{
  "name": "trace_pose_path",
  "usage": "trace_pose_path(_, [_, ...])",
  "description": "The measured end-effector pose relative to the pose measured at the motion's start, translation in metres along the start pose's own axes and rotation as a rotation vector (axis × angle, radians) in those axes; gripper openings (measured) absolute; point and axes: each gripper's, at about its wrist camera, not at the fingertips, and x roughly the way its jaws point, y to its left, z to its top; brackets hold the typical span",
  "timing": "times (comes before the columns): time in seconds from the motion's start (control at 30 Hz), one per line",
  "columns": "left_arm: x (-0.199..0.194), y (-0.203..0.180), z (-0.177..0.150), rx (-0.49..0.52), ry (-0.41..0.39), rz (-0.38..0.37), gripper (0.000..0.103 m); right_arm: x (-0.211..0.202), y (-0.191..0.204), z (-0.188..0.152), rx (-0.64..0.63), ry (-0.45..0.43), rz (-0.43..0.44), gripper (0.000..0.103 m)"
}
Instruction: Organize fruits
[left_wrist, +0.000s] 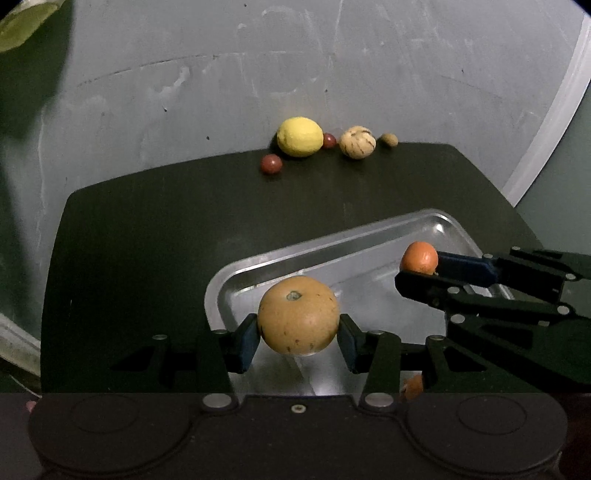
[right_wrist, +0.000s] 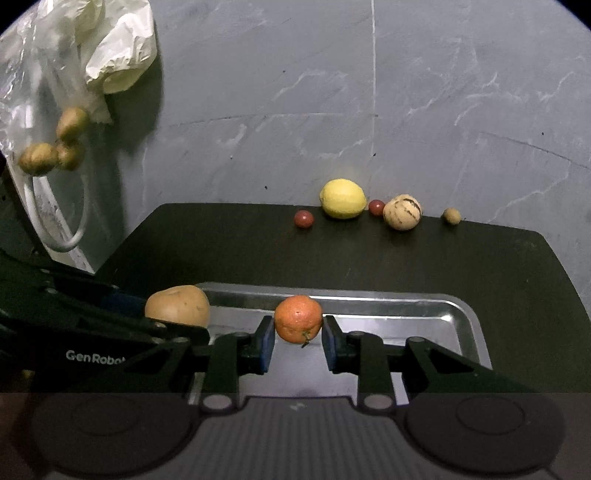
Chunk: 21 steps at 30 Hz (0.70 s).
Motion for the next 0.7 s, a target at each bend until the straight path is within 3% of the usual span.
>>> trace_pose_path(0.7, [0.003,0.001,-0.015,0.003,0.056,-0.001,0.047,0.002,0.006,-0.023,0.003,0.067,0.01,0.03])
